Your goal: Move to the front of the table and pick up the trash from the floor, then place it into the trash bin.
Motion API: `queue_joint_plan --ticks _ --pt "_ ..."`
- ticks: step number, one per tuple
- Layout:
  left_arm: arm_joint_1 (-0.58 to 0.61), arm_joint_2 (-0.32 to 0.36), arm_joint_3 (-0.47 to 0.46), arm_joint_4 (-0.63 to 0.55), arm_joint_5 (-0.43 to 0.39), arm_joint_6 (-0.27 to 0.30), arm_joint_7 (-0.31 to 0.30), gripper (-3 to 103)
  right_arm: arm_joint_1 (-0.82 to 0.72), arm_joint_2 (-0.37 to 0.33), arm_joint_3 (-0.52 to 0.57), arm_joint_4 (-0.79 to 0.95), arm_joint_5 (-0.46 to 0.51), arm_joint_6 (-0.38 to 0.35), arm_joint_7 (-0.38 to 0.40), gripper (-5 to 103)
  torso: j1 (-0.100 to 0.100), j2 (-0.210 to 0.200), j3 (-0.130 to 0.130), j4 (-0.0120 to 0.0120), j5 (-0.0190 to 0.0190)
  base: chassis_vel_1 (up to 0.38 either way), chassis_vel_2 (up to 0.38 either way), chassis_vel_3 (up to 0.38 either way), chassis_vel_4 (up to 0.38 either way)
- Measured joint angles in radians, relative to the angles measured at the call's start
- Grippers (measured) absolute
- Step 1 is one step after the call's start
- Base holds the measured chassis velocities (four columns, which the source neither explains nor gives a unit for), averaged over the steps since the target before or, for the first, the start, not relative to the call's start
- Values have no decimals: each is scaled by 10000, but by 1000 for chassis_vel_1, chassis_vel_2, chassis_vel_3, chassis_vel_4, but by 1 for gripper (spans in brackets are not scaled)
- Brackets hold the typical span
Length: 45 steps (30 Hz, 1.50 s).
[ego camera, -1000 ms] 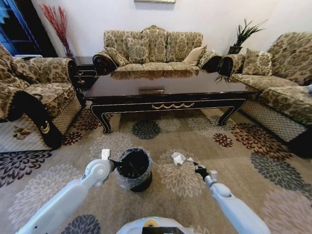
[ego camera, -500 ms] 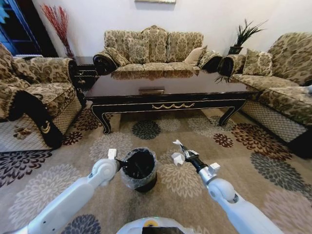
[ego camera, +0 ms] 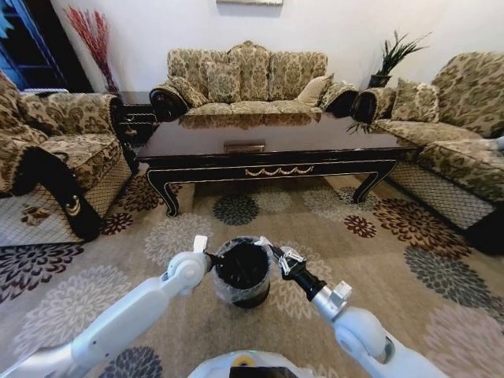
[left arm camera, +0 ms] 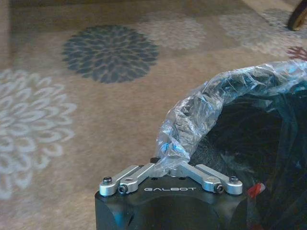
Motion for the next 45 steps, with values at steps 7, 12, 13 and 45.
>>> queue_joint_plan --ticks 7,12,13,45 --pt "-652 -441 940 121 -169 -170 -29 2 -351 -447 257 102 -164 -57 -459 14 0 0 1 -2 -3 0 0 0 0" --pt "-399 -477 916 159 -32 -173 -87 2 -272 -480 330 9 -27 -58 -459 29 0 0 1 2 -4 0 0 0 0" --pt "-337 -482 897 162 3 -172 -100 2 -200 -488 323 -33 -17 -58 -459 35 0 0 1 3 -4 0 0 0 0" --pt "-215 -212 612 140 -147 -86 -375 2 229 -643 448 1551 568 -4310 1513 100 0 0 0 2 -4 0 0 0 0"
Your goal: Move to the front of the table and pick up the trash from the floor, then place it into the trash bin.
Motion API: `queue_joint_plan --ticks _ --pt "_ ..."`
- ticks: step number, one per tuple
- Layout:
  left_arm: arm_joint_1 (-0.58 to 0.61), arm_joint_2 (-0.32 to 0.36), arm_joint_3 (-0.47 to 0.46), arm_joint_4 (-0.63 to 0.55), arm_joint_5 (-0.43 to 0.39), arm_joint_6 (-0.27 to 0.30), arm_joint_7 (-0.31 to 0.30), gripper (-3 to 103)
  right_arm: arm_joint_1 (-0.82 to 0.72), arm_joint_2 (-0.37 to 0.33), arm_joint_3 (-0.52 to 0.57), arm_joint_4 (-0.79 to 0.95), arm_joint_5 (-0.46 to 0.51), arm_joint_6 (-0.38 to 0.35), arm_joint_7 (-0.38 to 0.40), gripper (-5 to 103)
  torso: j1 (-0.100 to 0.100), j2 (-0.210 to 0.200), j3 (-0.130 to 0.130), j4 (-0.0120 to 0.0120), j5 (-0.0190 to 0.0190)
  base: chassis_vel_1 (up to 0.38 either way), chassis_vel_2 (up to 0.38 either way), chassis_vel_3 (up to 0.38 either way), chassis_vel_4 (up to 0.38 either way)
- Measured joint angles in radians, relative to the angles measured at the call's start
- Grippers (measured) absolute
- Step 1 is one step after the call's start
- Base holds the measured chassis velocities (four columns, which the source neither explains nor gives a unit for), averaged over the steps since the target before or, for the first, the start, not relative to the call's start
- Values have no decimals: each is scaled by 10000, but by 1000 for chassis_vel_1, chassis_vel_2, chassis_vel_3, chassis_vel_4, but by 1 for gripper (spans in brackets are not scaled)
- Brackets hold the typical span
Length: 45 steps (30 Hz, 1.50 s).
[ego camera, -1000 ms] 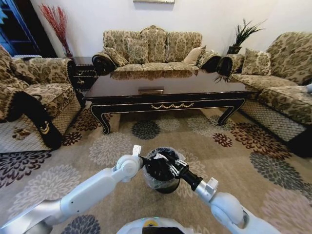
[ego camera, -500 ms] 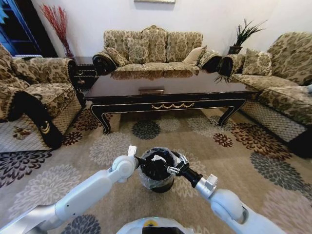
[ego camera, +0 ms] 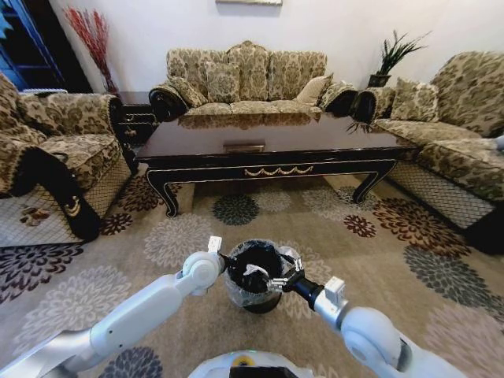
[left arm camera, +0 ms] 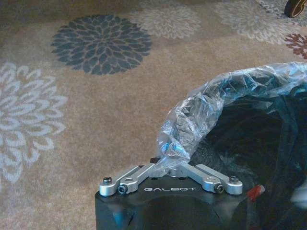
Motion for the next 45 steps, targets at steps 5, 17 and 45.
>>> queue_joint_plan --ticks 5,17,45 --pt "-177 -41 142 71 -116 -2 -52 2 -49 59 96 215 -639 -225 -88 100 0 0 0 -3 -2 0 0 0 0" --pt "887 757 -1485 -9 9 -9 65 2 810 1086 301 -1115 1683 1257 543 100 0 0 0 1 -2 0 0 0 0" --pt "4598 1717 -6323 -477 -130 -39 643 2 5267 3651 -2042 -10789 40 2107 406 100 0 0 1 -1 -1 0 0 0 0"
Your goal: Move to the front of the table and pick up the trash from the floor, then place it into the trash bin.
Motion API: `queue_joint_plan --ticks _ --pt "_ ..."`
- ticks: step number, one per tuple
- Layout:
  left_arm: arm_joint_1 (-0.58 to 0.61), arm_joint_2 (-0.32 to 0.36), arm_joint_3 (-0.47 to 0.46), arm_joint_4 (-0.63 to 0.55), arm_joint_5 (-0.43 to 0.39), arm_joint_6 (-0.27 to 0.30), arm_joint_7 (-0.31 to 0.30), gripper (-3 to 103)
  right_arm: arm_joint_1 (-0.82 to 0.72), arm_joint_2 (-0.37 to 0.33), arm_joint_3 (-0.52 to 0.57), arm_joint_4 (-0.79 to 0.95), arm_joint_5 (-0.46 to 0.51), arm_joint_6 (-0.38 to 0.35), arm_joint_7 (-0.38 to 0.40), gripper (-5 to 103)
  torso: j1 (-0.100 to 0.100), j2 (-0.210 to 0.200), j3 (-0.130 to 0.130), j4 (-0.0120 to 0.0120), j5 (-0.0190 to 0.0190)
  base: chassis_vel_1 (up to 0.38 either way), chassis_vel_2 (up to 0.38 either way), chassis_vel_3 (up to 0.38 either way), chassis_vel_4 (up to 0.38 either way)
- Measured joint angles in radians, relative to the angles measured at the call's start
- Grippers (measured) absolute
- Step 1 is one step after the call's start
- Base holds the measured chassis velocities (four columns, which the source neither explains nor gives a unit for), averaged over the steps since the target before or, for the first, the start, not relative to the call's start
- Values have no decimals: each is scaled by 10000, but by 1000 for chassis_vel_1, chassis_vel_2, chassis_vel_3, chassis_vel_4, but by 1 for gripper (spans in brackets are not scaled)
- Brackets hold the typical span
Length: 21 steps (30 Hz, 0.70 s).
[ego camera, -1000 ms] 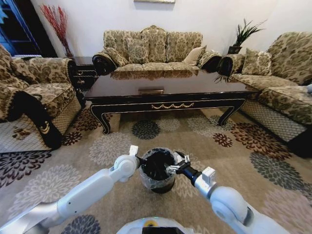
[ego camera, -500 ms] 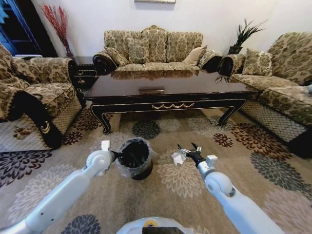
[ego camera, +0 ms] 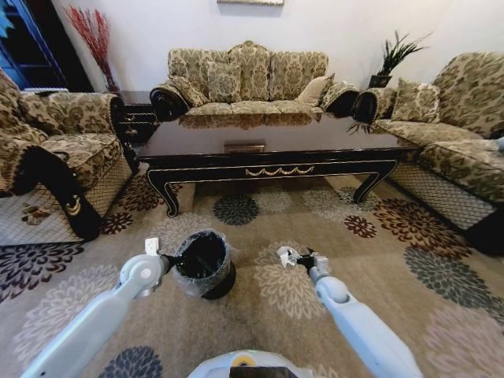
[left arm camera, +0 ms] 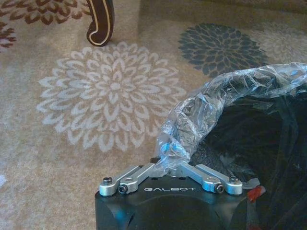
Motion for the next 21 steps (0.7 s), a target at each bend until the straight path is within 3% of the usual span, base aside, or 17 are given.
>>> queue_joint_plan --ticks 9,17,21 --pt "-147 -81 322 -4 41 -63 -134 2 571 784 -106 -2016 -279 363 -317 100 0 0 0 -2 2 0 0 0 0" --pt "-125 -4 373 -91 -2 -38 -158 2 1151 647 -176 -2913 -294 591 -921 100 0 0 0 -2 -3 0 0 0 0" --pt "-42 29 367 -126 18 -59 -200 2 1546 1012 -271 -3372 -256 587 -999 103 0 0 0 2 1 0 0 0 0"
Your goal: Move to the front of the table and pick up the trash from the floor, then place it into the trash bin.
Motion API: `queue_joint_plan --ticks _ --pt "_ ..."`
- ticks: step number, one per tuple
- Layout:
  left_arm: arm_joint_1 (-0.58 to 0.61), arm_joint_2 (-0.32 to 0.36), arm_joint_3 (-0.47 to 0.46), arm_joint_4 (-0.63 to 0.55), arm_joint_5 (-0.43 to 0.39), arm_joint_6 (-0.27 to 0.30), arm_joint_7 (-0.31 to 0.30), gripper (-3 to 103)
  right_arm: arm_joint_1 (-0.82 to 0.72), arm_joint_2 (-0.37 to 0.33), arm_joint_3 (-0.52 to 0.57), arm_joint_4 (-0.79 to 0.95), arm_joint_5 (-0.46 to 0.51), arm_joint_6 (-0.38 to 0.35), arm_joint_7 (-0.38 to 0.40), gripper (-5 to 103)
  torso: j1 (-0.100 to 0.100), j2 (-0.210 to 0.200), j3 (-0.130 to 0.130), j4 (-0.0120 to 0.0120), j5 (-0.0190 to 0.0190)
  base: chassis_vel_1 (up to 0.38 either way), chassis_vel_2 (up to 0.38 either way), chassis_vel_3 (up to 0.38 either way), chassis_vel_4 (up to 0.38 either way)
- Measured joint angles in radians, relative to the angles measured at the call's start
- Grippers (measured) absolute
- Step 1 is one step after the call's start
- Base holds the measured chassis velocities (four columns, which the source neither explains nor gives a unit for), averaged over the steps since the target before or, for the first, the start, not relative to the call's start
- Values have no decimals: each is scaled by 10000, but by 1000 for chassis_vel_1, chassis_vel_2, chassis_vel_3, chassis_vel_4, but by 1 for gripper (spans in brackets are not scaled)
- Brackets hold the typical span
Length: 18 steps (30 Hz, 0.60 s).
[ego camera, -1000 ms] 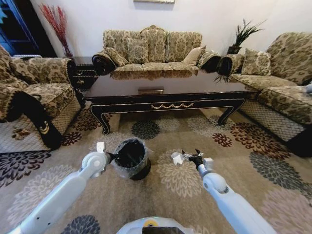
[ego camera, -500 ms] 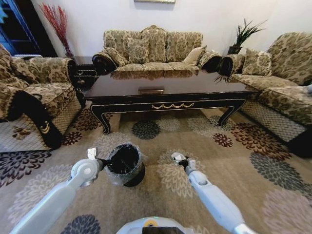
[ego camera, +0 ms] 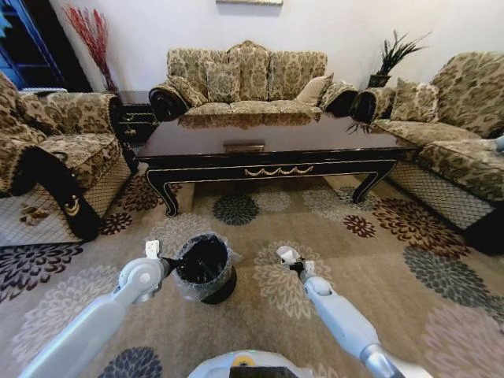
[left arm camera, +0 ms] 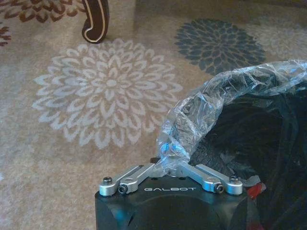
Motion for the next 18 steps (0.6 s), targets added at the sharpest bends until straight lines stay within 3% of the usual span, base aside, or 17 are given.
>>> queue_joint_plan --ticks 7,9,13,14,16,18 --pt "195 82 -230 -83 48 -11 -21 2 100 293 -78 -470 -176 105 -123 85 0 0 0 -2 0 0 0 0 0" --pt "221 60 -256 -85 73 -68 -5 2 118 290 -75 -482 -183 143 -125 74 0 0 0 -3 0 0 0 0 0" --pt "226 13 -214 -116 116 -84 -3 2 99 228 -60 -398 -191 168 -125 63 0 -1 0 -1 0 0 0 0 0" --pt "226 -27 -172 -156 129 -87 -5 2 39 182 -29 -336 -196 183 -124 52 0 -1 0 -1 -1 0 0 0 0" --pt "227 -46 -151 -170 138 -86 -6 2 0 161 -4 -312 -195 211 -124 52 0 0 0 -2 0 0 0 0 0" --pt "237 -76 -119 -174 200 -87 -10 2 -61 111 45 -264 -176 290 -114 41 0 0 0 -4 0 0 0 0 0"
